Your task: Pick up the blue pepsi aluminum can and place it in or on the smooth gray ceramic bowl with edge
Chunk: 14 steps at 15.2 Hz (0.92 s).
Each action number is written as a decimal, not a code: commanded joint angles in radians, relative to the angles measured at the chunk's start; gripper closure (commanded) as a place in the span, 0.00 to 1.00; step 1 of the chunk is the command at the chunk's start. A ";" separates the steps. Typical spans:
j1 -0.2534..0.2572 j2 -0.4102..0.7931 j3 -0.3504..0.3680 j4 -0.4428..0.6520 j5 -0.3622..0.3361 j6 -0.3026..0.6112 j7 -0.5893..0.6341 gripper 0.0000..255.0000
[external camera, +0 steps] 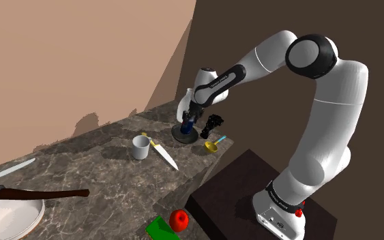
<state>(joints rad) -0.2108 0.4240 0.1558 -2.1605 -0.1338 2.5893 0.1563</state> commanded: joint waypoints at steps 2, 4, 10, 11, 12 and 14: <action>0.001 0.010 -0.002 0.004 -0.003 0.007 0.002 1.00; 0.001 0.010 -0.002 0.004 -0.003 0.007 0.002 1.00; 0.001 0.010 -0.002 0.004 -0.003 0.007 0.002 0.00; 0.001 0.010 -0.002 0.004 -0.003 0.007 0.002 0.00; 0.001 0.010 -0.002 0.004 -0.003 0.007 0.002 0.00; -0.003 -0.020 0.004 0.001 0.006 -0.019 -0.004 0.00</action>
<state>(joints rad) -0.2121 0.4211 0.1565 -2.1567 -0.1324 2.5838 0.1543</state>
